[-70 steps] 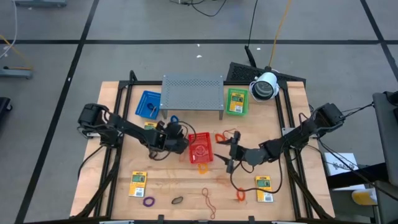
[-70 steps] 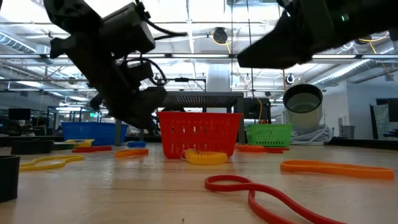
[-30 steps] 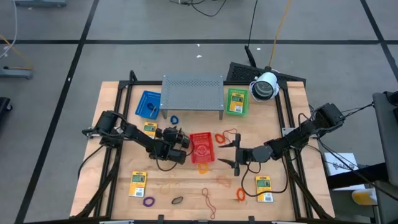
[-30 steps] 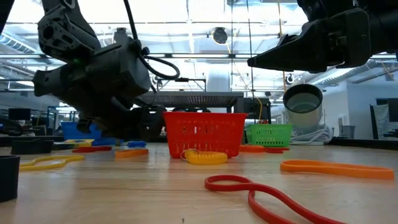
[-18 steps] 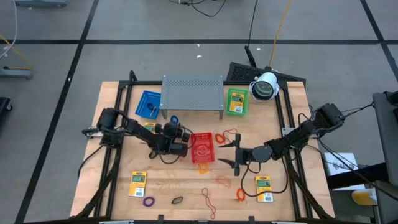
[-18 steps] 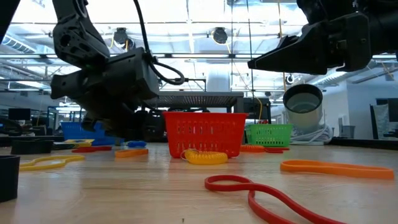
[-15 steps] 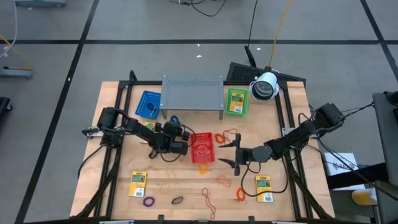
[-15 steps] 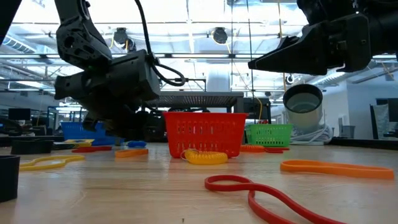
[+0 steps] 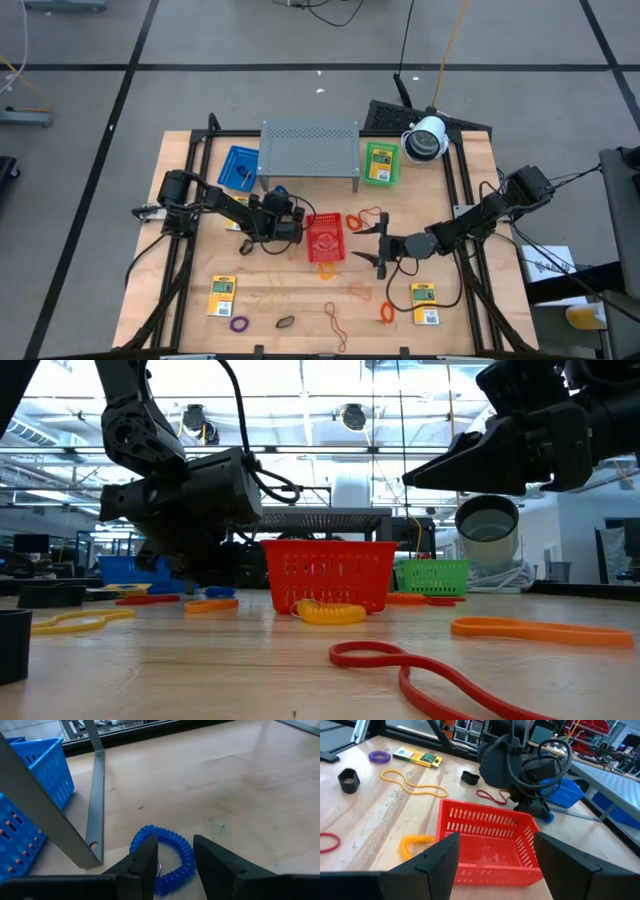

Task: Pick & Place Office Desk Supplies
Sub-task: Put the blue spring keychain into the red basket

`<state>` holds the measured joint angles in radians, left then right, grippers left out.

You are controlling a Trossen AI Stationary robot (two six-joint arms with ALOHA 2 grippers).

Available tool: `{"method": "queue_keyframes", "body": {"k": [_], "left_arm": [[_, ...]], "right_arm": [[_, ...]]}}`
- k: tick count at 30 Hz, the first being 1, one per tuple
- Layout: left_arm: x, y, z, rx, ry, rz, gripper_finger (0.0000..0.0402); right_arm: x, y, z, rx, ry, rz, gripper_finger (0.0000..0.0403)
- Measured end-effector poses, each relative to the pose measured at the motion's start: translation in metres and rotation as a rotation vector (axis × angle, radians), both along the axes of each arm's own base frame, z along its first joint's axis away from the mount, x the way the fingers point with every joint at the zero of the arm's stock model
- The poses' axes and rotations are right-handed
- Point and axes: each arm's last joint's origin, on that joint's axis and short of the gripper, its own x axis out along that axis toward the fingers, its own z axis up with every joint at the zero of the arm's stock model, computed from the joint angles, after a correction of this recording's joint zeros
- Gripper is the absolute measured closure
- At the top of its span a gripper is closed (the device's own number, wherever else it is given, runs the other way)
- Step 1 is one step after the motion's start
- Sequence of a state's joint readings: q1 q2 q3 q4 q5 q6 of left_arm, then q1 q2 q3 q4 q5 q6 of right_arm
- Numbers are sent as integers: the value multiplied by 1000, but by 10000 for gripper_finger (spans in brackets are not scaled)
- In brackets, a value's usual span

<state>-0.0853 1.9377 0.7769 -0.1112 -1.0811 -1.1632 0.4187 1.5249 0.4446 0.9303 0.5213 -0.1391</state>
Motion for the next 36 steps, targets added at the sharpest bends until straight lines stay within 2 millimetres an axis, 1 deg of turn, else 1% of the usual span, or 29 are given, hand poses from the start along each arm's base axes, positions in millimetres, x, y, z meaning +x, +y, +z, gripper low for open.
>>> {"method": "queue_keyframes", "body": {"k": [5,10,18,27,34,36], "left_arm": [[0,-1,0,-12,-4,-7,270],[1,-5,0,-31,-25,-14,270],[1,-2,-1,-53,-42,3,270],[2,7,-2,-148,-40,11,270],[2,7,-2,-157,-36,9,271],[2,7,-2,-159,-33,5,280]], "right_arm": [[0,0,0,72,-11,-14,156],[0,0,1,108,-25,-18,156],[0,0,1,106,-24,-18,156],[0,0,1,109,-18,-19,156],[0,0,1,120,-19,-21,156],[0,0,1,120,-20,-21,156]]}}
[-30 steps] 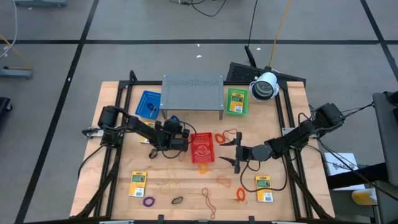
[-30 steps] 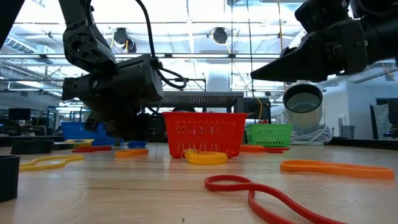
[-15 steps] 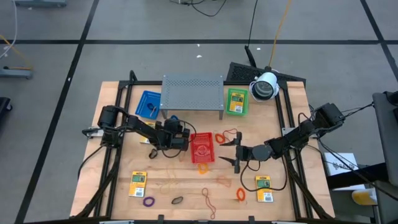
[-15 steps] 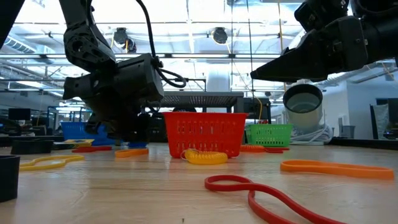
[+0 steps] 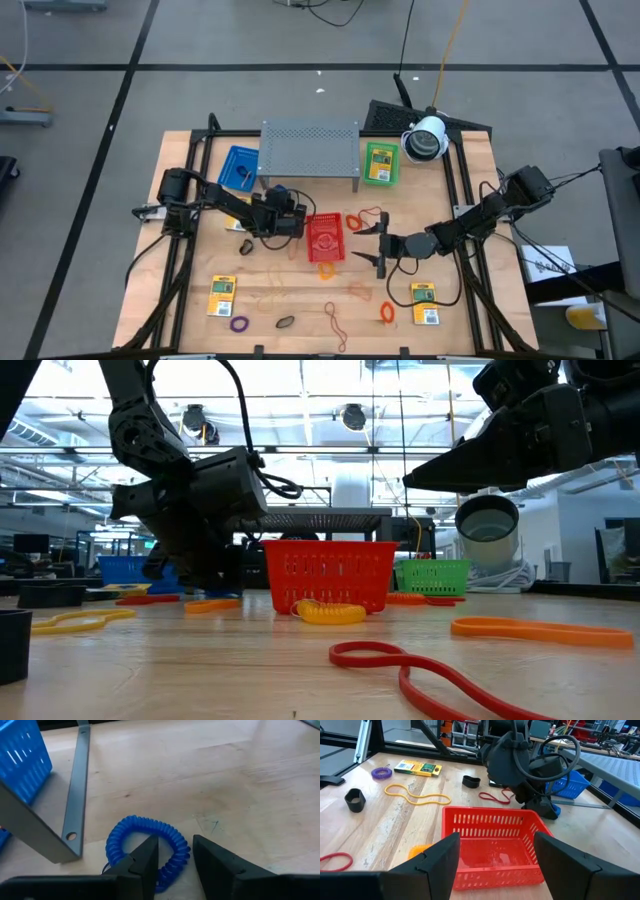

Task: Pick & Place Office Desk Supplies
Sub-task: Put the blue spring keychain into the red basket

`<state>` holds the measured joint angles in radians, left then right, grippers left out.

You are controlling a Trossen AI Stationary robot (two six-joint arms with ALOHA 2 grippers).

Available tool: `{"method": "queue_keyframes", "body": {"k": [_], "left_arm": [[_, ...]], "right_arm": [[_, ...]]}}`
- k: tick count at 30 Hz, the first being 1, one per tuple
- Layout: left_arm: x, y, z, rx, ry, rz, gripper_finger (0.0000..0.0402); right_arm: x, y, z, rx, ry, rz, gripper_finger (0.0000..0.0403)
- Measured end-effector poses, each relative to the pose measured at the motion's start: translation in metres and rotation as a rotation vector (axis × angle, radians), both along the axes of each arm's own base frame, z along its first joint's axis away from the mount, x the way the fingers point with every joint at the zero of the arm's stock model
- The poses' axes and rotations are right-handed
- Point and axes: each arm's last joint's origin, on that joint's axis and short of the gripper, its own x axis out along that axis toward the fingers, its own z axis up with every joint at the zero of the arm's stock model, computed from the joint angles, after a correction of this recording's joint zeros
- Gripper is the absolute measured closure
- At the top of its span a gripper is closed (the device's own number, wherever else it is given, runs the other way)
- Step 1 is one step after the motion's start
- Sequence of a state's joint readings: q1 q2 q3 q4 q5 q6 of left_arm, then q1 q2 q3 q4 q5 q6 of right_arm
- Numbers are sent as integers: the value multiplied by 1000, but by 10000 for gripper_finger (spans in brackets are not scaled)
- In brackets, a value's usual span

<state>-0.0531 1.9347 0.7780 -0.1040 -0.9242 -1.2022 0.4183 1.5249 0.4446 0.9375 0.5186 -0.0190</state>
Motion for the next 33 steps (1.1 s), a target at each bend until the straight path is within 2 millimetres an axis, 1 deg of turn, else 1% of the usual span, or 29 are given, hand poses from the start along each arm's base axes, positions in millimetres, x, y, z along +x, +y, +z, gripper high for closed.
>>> {"method": "queue_keyframes", "body": {"k": [2,5,6,10,12,14,17,20,28,33], "left_arm": [[0,-1,0,-5,3,-7,308],[0,-4,0,-3,17,-29,372],[0,-5,0,0,19,-34,381],[0,-7,0,6,21,-39,379],[0,-8,0,7,19,-43,385],[1,-11,0,8,10,-54,386],[3,-19,7,-11,-32,-84,386],[3,-29,20,-5,-61,-122,386],[-2,-59,73,115,-206,-202,386],[-4,-80,100,160,-261,-270,386]], "right_arm": [[0,0,0,0,0,0,156],[0,0,0,0,0,0,156],[0,0,0,0,0,0,156],[0,0,0,0,0,0,156],[0,0,0,0,0,0,156],[0,0,0,0,0,0,156],[0,0,0,-1,0,0,156],[0,0,0,-2,0,0,156],[0,0,0,-3,1,1,156],[0,0,0,-5,3,1,156]]}}
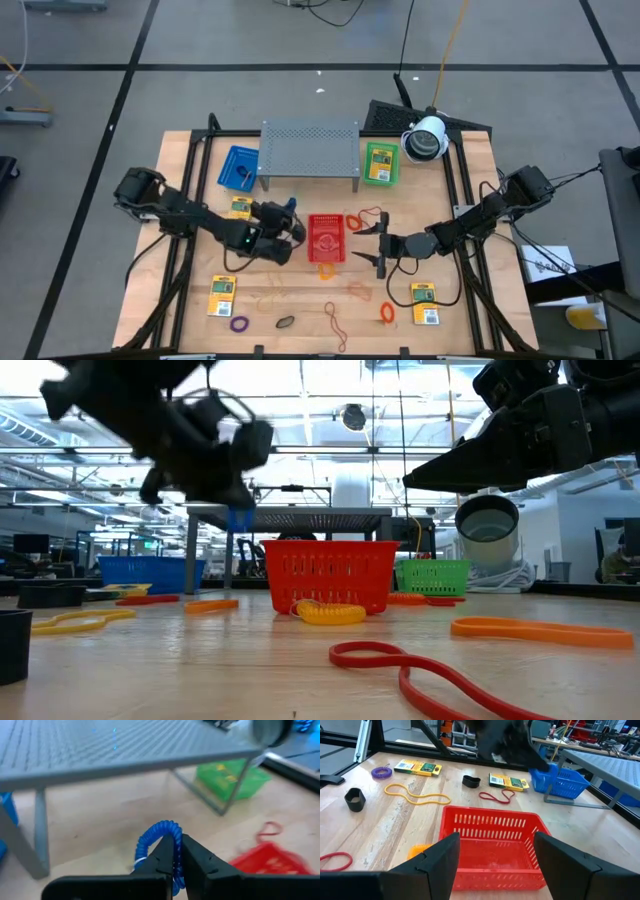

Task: Pick & Place Office Desk Supplies
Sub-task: Put the blue spring keychain into the red basket

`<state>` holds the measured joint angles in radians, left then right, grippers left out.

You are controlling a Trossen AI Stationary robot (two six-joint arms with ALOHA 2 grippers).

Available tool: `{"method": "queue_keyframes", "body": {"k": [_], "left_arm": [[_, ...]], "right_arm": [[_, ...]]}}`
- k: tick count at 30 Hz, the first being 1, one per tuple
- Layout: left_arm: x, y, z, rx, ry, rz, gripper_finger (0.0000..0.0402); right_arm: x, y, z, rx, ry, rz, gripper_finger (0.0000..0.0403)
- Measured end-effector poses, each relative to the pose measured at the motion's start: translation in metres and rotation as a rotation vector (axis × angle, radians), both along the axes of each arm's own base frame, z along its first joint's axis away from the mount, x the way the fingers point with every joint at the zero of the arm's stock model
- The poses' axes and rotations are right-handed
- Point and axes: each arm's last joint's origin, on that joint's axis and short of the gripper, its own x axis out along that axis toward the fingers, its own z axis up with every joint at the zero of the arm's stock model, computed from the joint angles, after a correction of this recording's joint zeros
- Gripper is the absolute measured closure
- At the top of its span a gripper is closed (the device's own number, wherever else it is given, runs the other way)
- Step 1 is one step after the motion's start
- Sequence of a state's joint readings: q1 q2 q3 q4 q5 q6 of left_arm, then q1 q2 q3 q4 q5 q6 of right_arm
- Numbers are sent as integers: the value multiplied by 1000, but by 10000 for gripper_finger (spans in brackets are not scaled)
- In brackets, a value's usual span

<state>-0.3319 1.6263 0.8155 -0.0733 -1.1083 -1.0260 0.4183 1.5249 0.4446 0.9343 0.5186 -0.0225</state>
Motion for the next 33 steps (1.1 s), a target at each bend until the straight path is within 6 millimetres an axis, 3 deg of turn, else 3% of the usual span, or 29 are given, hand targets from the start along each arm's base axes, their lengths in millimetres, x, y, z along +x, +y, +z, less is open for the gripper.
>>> {"method": "queue_keyframes", "body": {"k": [9,18,25,33], "left_arm": [[-5,-31,52,158,-42,-59,386],[-11,-30,92,136,-18,-257,387],[1,-22,94,117,58,-533,387],[11,-6,88,106,111,-611,386]], "right_arm": [[0,0,0,2,-4,1,156],[0,1,2,-21,-18,11,156],[3,-8,2,-85,-8,-19,156],[8,-23,3,-123,-11,-74,156]]}}
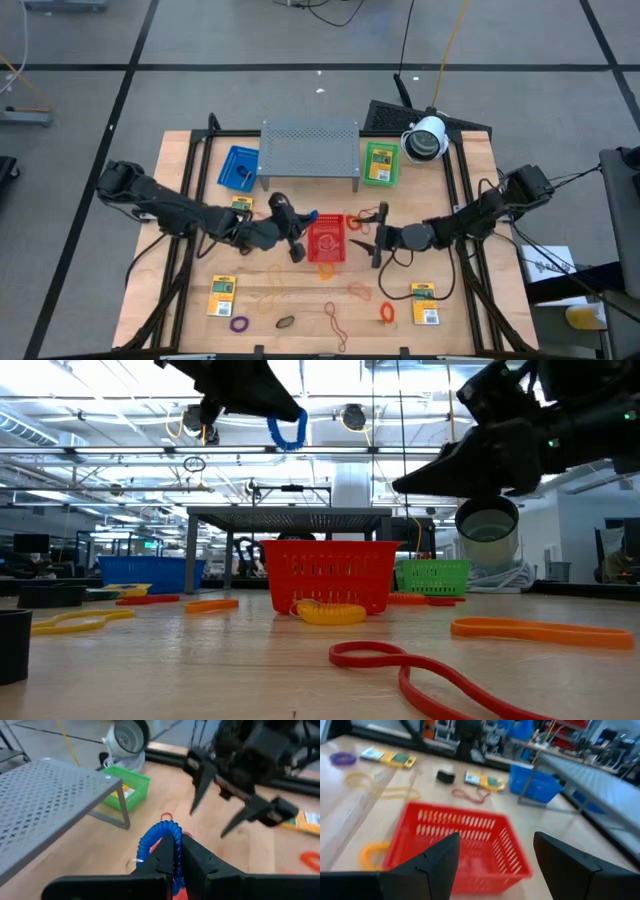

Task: Pick & Place Office Desk Supplies
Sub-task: Put the blue spring keychain into the red basket, then put the purple spring keychain into the red basket

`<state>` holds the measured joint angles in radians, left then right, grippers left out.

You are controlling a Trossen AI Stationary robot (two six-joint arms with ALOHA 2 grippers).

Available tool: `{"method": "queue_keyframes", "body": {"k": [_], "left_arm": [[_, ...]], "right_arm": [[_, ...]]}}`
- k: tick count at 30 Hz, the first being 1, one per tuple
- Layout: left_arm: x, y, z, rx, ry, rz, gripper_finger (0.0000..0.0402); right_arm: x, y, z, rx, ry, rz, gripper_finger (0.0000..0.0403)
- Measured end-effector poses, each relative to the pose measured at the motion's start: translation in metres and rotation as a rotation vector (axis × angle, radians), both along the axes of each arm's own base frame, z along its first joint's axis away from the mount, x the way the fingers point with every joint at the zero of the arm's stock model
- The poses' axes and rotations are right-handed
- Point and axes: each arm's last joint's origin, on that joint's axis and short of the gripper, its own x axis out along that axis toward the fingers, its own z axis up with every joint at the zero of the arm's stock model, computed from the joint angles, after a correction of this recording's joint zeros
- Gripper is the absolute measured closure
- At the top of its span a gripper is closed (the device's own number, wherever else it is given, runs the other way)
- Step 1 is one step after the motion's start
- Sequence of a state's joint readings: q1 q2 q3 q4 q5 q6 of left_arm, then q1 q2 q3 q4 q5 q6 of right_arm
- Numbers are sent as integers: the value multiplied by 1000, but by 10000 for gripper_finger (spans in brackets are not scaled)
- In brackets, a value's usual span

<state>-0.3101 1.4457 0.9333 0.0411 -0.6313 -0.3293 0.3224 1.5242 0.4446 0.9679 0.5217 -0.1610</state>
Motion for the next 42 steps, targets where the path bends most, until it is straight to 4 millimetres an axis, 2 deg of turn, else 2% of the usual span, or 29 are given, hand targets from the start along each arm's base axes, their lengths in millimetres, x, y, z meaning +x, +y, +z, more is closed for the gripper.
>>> {"method": "queue_keyframes", "body": {"k": [5,9,19,25,34,42], "left_arm": [[7,9,-4,-58,11,-65,388],[10,7,-11,-48,51,-99,388],[12,8,-15,-84,104,-282,371],[10,2,-18,-76,141,-367,359],[12,-5,-27,-66,178,-406,314],[13,-6,-26,-79,165,-442,246]], "right_arm": [[3,-8,6,39,-67,-35,156],[4,-11,9,91,-111,-55,156],[5,-11,18,306,-246,-68,156],[5,-11,21,342,-283,-66,156],[4,-9,21,423,-291,-61,156],[4,-9,21,455,-297,-63,156]]}}
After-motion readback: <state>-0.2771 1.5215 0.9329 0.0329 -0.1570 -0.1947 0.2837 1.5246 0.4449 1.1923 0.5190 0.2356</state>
